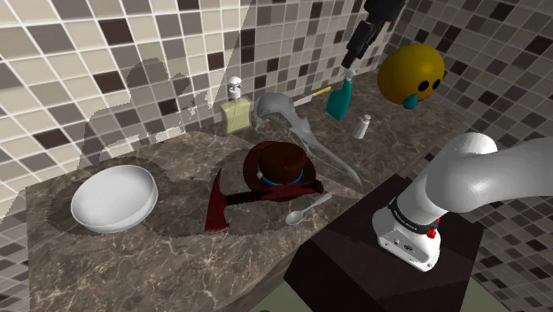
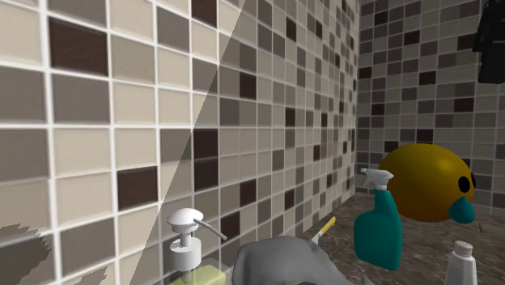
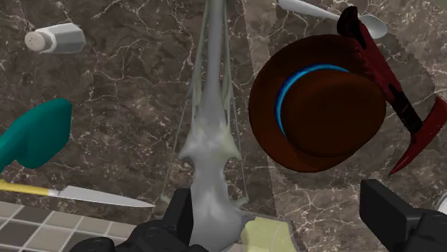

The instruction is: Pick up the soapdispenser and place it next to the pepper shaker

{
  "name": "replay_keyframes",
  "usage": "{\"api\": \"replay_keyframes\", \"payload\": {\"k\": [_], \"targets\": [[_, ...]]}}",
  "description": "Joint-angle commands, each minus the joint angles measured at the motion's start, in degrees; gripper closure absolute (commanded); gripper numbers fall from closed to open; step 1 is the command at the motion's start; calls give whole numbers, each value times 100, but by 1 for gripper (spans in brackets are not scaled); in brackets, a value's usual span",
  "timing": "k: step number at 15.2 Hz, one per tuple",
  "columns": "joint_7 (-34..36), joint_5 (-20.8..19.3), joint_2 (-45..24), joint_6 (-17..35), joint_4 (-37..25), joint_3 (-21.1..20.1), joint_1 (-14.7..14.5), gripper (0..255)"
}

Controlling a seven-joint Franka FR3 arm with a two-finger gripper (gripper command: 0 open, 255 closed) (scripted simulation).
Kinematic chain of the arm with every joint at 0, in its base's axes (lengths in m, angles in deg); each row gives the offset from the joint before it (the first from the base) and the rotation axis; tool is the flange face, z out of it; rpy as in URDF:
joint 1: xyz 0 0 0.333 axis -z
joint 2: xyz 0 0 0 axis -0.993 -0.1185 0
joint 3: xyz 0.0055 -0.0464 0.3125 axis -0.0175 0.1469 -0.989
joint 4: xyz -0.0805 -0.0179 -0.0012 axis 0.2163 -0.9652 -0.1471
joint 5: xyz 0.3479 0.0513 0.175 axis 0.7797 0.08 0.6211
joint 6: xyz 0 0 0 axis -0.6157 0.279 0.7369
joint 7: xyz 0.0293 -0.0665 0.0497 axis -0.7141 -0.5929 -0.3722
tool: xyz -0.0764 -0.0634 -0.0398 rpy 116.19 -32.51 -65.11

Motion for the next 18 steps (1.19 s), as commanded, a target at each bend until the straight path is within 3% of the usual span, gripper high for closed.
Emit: {"api": "replay_keyframes", "payload": {"k": [1, 9, 18], "targets": [[0, 0, 0, 0, 0, 0, 0, 0], [355, 200, -1666, 948, -619, -271, -82, 0], [754, 251, -3653, 1567, -1884, -493, -158, 0]]}}
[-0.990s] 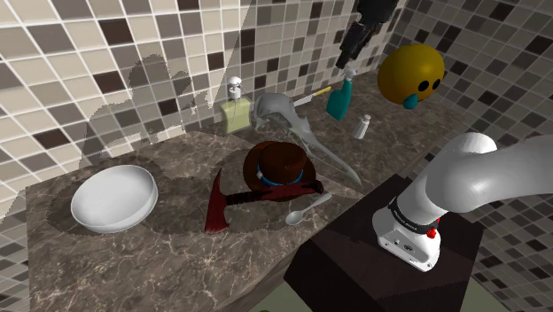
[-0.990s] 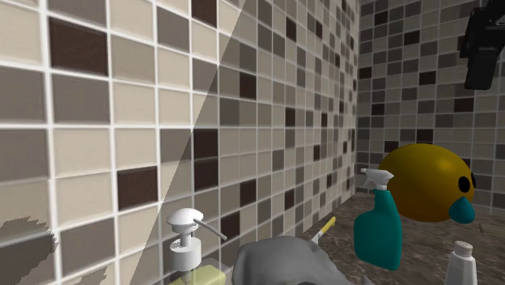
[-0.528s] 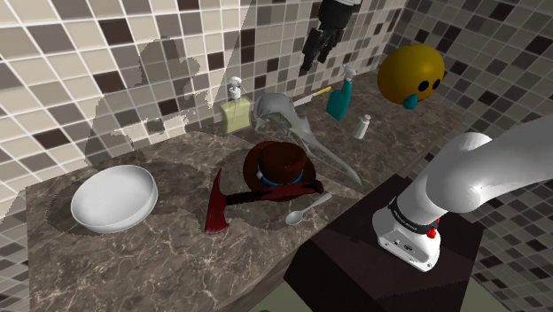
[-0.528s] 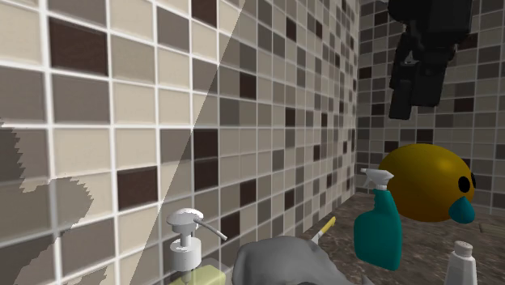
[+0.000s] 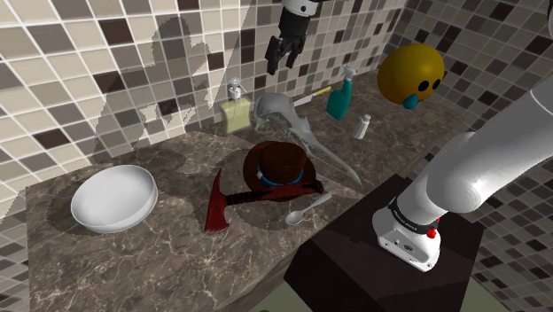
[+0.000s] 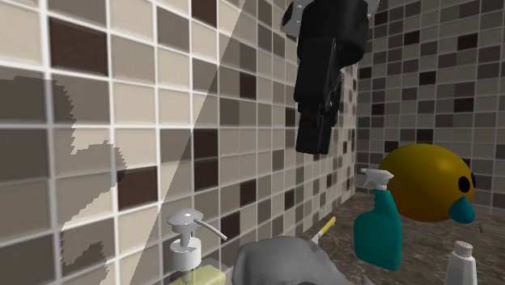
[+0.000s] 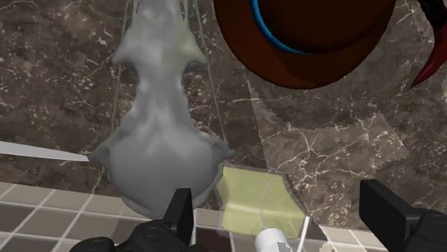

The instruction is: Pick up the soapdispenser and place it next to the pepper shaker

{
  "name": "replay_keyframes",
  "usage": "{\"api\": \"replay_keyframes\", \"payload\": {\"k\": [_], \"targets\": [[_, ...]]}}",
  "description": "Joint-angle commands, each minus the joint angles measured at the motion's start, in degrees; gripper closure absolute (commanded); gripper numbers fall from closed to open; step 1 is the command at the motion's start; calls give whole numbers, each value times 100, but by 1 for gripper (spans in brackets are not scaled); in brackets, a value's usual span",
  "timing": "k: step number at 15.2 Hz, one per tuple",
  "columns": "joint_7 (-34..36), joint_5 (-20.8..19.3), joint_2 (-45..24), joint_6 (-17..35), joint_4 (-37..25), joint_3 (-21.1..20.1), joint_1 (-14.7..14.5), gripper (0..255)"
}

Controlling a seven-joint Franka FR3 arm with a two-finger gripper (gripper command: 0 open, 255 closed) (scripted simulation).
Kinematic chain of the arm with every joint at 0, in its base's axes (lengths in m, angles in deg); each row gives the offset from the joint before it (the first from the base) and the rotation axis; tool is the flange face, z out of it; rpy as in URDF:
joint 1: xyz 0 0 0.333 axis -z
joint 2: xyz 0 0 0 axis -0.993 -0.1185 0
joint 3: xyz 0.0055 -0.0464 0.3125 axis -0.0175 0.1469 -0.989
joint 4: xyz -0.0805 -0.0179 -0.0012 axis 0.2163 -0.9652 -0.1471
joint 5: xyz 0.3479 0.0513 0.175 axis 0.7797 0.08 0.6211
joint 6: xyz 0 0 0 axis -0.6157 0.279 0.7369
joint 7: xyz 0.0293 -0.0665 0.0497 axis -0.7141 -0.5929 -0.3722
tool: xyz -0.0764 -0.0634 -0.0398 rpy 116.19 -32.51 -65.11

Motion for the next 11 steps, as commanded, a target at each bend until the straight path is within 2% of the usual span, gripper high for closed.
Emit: {"api": "replay_keyframes", "payload": {"k": [1, 6, 11], "targets": [[100, -9, -442, 55, -369, -40, -20, 0], [328, -59, -1594, 130, -1391, -103, -90, 0], [550, -129, -2814, 6, -2678, -128, -185, 0]]}}
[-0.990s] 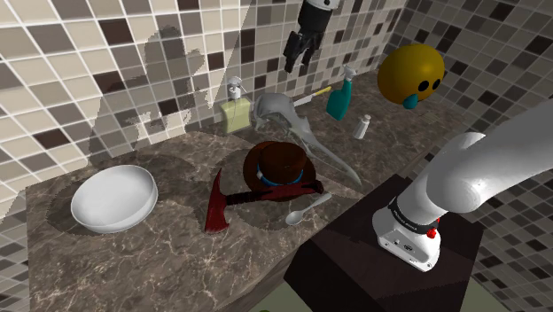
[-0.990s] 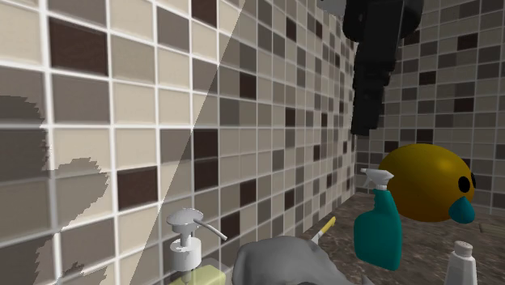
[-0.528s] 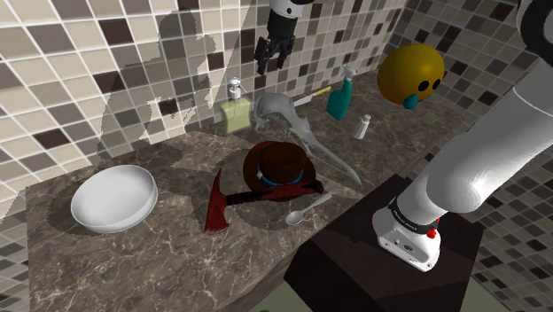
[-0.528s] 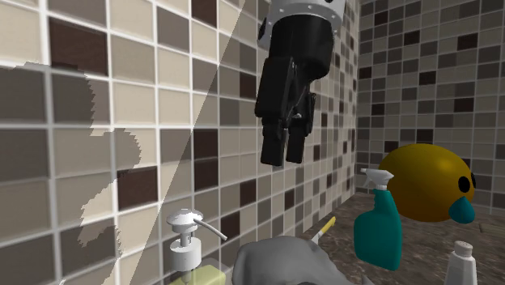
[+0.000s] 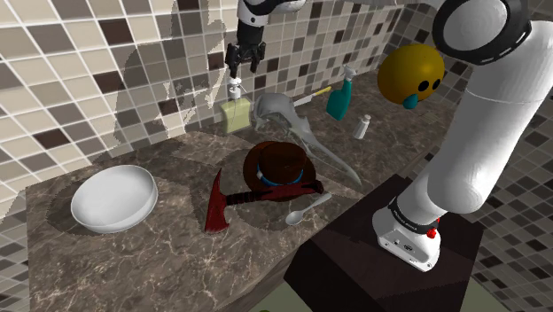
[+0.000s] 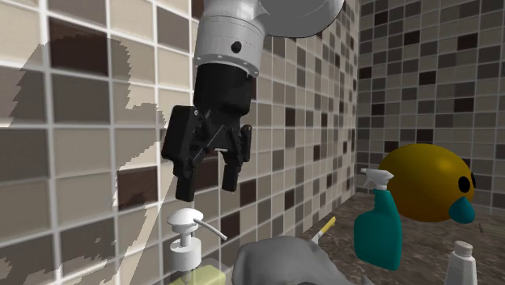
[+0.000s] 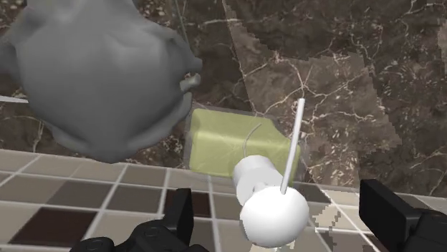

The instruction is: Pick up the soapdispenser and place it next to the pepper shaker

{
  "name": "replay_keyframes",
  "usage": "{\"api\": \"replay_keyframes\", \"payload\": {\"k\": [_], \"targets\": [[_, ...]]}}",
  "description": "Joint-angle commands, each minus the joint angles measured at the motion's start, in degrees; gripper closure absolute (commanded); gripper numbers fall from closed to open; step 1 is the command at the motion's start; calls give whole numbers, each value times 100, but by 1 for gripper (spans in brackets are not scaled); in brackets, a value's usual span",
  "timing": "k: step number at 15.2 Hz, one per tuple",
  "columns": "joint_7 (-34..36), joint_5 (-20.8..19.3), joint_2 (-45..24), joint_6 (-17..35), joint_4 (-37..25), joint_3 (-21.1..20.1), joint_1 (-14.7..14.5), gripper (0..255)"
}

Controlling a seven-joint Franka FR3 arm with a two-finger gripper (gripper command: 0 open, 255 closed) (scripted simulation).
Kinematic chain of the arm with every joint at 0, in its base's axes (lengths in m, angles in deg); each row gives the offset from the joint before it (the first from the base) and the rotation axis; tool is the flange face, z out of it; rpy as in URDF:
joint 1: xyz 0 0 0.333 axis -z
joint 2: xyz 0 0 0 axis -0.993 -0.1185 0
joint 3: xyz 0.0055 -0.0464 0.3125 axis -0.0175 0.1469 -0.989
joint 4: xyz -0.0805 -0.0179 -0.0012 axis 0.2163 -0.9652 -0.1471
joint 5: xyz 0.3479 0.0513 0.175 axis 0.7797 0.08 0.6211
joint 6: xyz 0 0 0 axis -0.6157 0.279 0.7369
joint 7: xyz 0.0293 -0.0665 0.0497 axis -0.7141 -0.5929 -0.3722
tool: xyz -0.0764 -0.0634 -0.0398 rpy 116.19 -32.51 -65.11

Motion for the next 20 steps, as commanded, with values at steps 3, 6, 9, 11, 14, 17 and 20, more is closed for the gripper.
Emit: {"api": "replay_keyframes", "payload": {"k": [3, 6, 9, 11, 14, 17, 20], "targets": [[110, -35, -688, -51, -711, -4, -62, 0], [108, -36, -757, 145, -585, -7, -79, 0], [107, -38, -835, 336, -473, -11, -95, 0], [107, -38, -850, 372, -453, -11, -99, 0], [107, -38, -851, 372, -453, -11, -99, 0], [107, -38, -851, 371, -454, -11, -99, 0], [108, -38, -851, 371, -454, -11, -99, 255]]}}
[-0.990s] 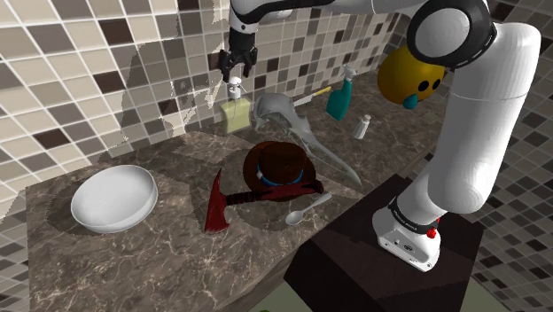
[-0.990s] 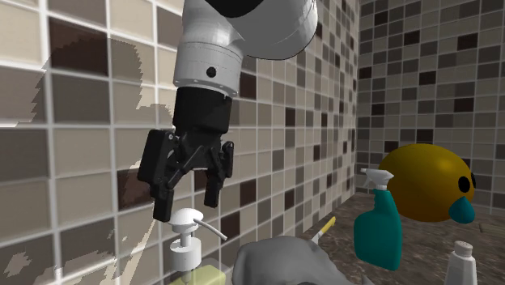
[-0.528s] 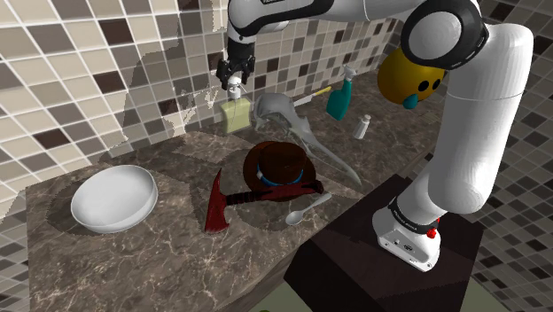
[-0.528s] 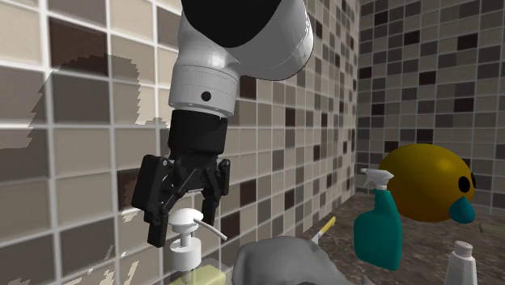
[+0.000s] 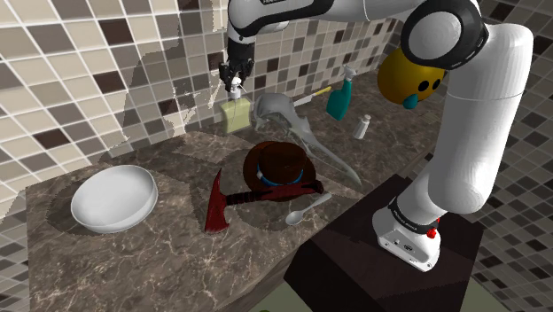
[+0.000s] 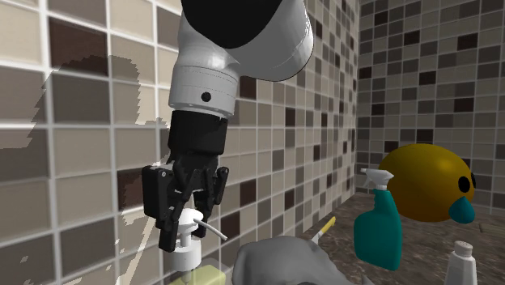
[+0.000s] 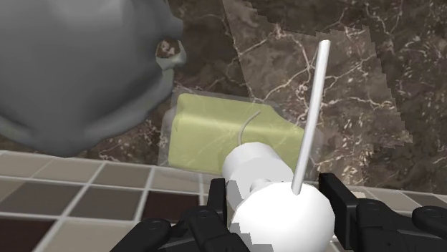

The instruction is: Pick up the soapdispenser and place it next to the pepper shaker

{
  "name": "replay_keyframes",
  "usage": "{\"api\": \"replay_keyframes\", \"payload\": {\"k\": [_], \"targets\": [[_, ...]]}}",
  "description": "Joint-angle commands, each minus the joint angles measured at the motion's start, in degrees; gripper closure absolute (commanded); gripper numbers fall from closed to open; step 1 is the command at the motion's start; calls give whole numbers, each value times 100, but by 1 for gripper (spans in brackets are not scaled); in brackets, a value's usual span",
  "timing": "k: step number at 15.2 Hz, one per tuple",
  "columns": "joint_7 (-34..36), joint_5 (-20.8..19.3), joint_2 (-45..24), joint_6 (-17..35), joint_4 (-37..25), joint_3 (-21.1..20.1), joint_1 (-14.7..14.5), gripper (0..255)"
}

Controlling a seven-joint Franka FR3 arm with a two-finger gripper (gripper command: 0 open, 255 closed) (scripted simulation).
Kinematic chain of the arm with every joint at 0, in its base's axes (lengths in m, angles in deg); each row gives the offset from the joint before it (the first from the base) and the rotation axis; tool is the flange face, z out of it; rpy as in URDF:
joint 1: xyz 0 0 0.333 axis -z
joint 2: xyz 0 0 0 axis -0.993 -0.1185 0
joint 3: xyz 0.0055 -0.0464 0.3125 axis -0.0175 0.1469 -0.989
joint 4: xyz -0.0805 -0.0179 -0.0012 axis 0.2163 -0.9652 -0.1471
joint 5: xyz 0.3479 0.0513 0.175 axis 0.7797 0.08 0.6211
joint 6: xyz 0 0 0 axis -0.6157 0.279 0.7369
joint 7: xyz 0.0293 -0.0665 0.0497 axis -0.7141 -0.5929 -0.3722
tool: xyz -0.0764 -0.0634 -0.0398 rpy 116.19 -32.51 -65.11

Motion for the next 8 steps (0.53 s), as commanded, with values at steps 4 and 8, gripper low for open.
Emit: {"api": "replay_keyframes", "payload": {"k": [4, 8], "targets": [[0, 0, 0, 0, 0, 0, 0, 255], [7, -2, 19, -66, -48, 0, 0, 255]]}}
